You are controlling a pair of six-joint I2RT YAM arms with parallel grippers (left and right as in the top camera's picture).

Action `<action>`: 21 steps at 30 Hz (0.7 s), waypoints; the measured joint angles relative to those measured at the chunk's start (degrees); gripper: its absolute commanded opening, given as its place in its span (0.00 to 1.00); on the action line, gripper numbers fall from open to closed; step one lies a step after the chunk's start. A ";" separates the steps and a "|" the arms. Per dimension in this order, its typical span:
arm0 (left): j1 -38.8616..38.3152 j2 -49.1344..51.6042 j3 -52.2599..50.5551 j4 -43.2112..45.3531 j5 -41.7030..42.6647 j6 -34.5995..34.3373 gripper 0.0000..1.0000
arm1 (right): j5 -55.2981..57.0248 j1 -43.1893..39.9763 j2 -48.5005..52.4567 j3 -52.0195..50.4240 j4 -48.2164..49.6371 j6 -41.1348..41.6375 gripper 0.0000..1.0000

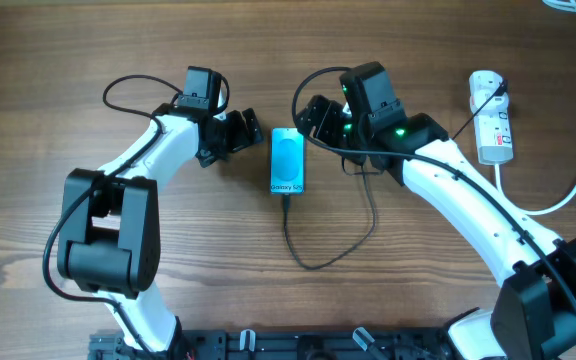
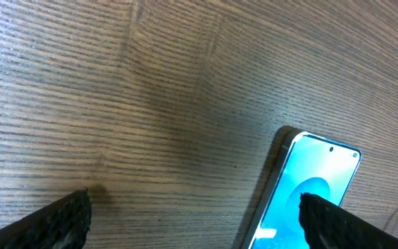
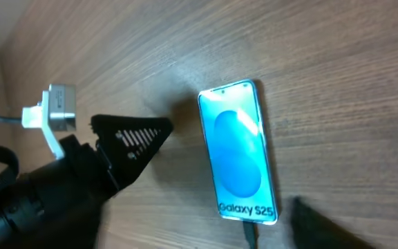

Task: Plug charger to phone and switch on socket
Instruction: 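Open the left gripper and move the right gripper over the power strip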

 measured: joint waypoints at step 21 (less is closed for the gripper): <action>0.00 0.00 0.00 0.04 0.00 0.00 1.00 | 19.43 -52.35 -3.17 18.21 -28.50 -10.88 1.00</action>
